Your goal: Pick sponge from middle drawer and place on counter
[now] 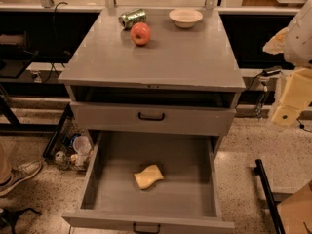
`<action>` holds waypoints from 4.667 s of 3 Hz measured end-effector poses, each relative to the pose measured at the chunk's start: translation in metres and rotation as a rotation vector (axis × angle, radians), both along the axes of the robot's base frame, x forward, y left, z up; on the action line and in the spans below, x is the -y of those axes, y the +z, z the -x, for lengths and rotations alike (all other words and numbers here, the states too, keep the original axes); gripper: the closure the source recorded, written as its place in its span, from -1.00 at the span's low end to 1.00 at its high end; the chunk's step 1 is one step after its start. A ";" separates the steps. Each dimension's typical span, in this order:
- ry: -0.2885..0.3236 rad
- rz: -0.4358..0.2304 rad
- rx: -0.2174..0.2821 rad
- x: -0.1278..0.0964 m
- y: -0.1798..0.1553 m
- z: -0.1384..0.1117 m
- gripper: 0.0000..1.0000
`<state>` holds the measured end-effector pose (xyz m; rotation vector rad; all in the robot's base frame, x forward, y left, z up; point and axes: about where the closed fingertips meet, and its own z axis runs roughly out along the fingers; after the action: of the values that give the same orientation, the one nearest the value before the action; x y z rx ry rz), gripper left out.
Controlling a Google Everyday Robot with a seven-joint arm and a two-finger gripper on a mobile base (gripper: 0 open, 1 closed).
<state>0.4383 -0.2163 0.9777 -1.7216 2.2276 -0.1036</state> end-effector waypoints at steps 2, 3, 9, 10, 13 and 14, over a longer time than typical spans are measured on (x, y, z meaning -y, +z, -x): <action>-0.019 -0.041 -0.025 0.004 -0.022 -0.001 -1.00; -0.059 -0.166 -0.086 0.006 -0.085 0.005 -1.00; -0.155 -0.549 -0.100 -0.042 -0.319 -0.016 -1.00; -0.144 -0.539 -0.061 -0.066 -0.364 -0.037 -1.00; -0.146 -0.517 0.016 -0.093 -0.418 -0.072 -1.00; -0.097 -0.491 0.038 -0.102 -0.444 -0.081 -1.00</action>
Offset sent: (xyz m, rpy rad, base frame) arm 0.0045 -0.0125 -0.0670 0.1198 0.0946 -0.0572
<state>0.5197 -0.1145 0.5339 -1.3347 2.0819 0.3566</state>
